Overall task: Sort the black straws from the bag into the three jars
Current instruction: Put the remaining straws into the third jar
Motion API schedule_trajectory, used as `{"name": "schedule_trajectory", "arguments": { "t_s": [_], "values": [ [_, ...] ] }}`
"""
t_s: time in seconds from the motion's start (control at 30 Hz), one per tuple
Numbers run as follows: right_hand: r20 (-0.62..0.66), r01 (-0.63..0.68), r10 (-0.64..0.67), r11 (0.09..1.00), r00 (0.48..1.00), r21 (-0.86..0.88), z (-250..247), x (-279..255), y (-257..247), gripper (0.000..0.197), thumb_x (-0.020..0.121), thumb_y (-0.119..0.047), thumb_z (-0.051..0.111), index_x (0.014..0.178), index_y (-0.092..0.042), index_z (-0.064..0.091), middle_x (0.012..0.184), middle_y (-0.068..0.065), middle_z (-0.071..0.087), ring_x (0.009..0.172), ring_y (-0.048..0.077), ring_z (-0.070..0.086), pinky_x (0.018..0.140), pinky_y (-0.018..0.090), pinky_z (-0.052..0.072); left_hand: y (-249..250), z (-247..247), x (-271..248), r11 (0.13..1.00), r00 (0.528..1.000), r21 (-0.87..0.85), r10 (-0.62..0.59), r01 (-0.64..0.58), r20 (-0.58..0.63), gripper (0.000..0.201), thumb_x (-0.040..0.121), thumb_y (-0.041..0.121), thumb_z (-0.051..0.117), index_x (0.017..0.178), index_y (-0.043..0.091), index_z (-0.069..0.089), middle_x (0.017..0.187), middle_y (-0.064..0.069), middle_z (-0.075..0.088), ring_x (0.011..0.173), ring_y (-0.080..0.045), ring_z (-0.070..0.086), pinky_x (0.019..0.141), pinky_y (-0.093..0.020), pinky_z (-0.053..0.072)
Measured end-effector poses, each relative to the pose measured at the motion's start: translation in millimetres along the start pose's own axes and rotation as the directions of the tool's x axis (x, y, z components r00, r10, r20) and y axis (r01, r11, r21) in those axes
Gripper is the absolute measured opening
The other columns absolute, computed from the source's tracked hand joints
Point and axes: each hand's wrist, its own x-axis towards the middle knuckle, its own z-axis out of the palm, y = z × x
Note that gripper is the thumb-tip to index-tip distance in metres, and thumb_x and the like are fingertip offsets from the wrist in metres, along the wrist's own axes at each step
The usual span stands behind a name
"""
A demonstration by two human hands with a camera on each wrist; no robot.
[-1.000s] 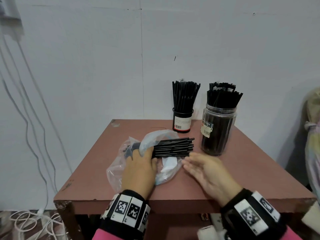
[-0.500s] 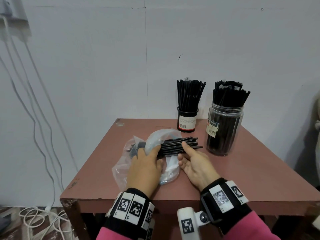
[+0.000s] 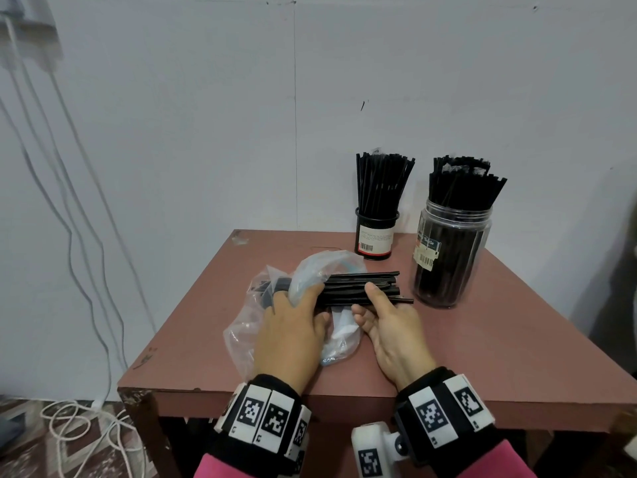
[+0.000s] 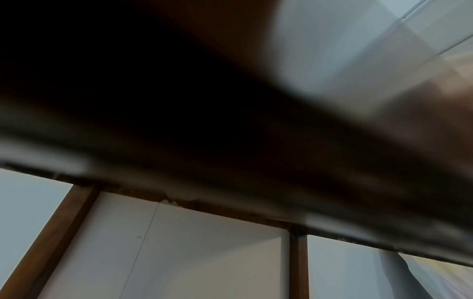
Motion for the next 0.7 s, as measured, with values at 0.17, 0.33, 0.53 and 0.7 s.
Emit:
{"name": "schedule_trajectory", "arguments": {
  "t_s": [0.17, 0.33, 0.53, 0.7],
  "values": [
    [-0.031, 0.067, -0.066, 0.997, 0.997, 0.041, -2.0, 0.3, 1.2, 0.010, 0.094, -0.004, 0.055, 0.091, -0.003, 0.064, 0.082, 0.008, 0.069, 0.064, 0.012, 0.063, 0.054, 0.020, 0.051, -1.4, 1.2, 0.3, 1.000, 1.000, 0.007, 0.024, -0.024, -0.010, 0.044, 0.096, 0.039, 0.047, 0.137, 0.048, 0.035, 0.119, -0.005, 0.039, 0.104, -0.024, 0.048, 0.090, -0.034, 0.046],
    [0.108, 0.091, -0.095, 0.995, 0.990, 0.037, -6.6, -2.0, 3.9, 0.016, 0.086, 0.004, 0.062, 0.097, -0.008, 0.063, 0.083, 0.004, 0.068, 0.072, 0.012, 0.064, 0.056, 0.016, 0.049, -1.6, 3.5, 0.1, 0.999, 1.000, 0.040, 0.019, -0.019, -0.007, 0.043, 0.096, 0.038, 0.044, 0.137, 0.048, 0.035, 0.126, -0.006, 0.037, 0.108, -0.026, 0.046, 0.090, -0.033, 0.044],
    [0.079, 0.121, -0.122, 0.992, 0.989, 0.021, -6.3, -2.4, 6.1, 0.008, 0.095, -0.008, 0.055, 0.096, -0.007, 0.063, 0.080, 0.002, 0.069, 0.064, 0.006, 0.061, 0.049, 0.017, 0.043, -1.8, 2.9, 0.5, 1.000, 1.000, 0.019, 0.006, -0.006, -0.006, 0.050, 0.094, 0.037, 0.046, 0.141, 0.042, 0.030, 0.131, -0.008, 0.036, 0.111, -0.027, 0.047, 0.092, -0.036, 0.044],
    [0.167, 0.117, -0.129, 0.990, 0.978, 0.083, -8.2, -3.4, 5.7, 0.017, 0.087, 0.006, 0.059, 0.097, -0.007, 0.062, 0.084, 0.007, 0.067, 0.074, 0.015, 0.062, 0.059, 0.019, 0.049, -3.4, 3.4, 0.9, 1.000, 1.000, 0.026, 0.008, -0.009, 0.011, 0.047, 0.096, 0.040, 0.044, 0.141, 0.046, 0.032, 0.133, -0.008, 0.033, 0.112, -0.027, 0.046, 0.093, -0.035, 0.044]
  ]
}}
